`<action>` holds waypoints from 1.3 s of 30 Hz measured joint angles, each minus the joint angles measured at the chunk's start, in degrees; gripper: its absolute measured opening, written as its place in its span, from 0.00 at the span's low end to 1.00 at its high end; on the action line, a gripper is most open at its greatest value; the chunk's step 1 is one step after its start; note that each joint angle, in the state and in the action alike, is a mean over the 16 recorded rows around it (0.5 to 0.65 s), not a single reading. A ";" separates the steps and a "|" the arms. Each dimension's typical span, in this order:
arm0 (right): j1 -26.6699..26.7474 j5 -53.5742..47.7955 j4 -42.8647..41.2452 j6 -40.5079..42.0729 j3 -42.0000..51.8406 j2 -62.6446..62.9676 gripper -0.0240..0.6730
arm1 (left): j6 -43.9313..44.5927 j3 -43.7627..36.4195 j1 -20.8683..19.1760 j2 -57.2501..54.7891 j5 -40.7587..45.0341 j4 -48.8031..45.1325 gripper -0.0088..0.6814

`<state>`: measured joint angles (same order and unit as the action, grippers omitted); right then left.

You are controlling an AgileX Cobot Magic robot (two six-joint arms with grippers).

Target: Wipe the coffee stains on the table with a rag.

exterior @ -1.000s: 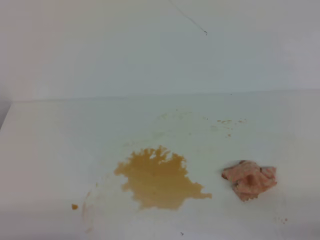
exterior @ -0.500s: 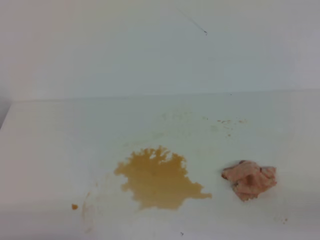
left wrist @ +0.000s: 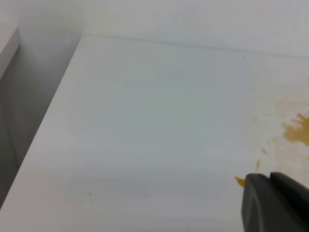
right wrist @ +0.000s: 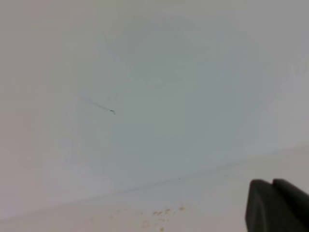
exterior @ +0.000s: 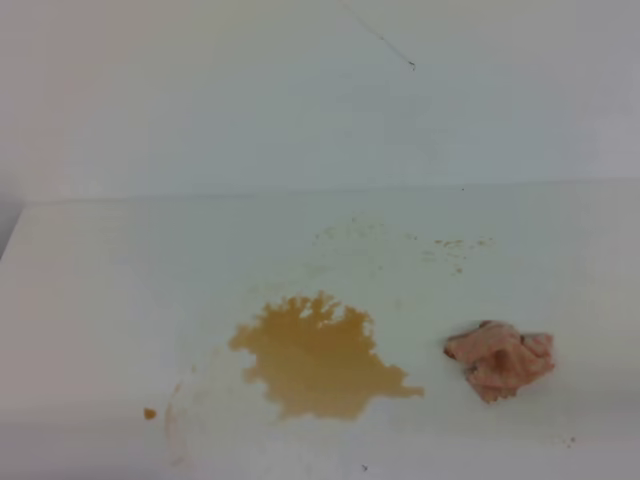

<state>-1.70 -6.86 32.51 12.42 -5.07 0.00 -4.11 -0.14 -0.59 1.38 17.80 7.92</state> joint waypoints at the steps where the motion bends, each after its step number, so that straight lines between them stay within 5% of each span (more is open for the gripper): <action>1: 0.00 -1.35 -0.03 1.22 -0.89 -0.01 0.03 | 0.00 0.00 0.01 0.00 0.00 0.00 0.01; 10: 0.00 -15.14 -0.26 10.99 -10.68 -6.01 0.03 | 0.00 -0.14 0.02 0.09 0.00 0.00 0.01; 28: 0.01 -35.73 4.37 20.47 -32.74 -39.77 0.05 | 0.01 -0.28 0.02 0.00 -0.16 0.00 0.01; 39: 2.60 -47.10 4.82 25.27 -45.86 -60.40 0.32 | 0.01 -0.56 0.02 0.09 -0.22 0.01 0.01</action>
<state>0.90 -53.96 37.33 37.69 -50.93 -60.40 -4.10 -0.71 -0.57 1.47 17.58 7.93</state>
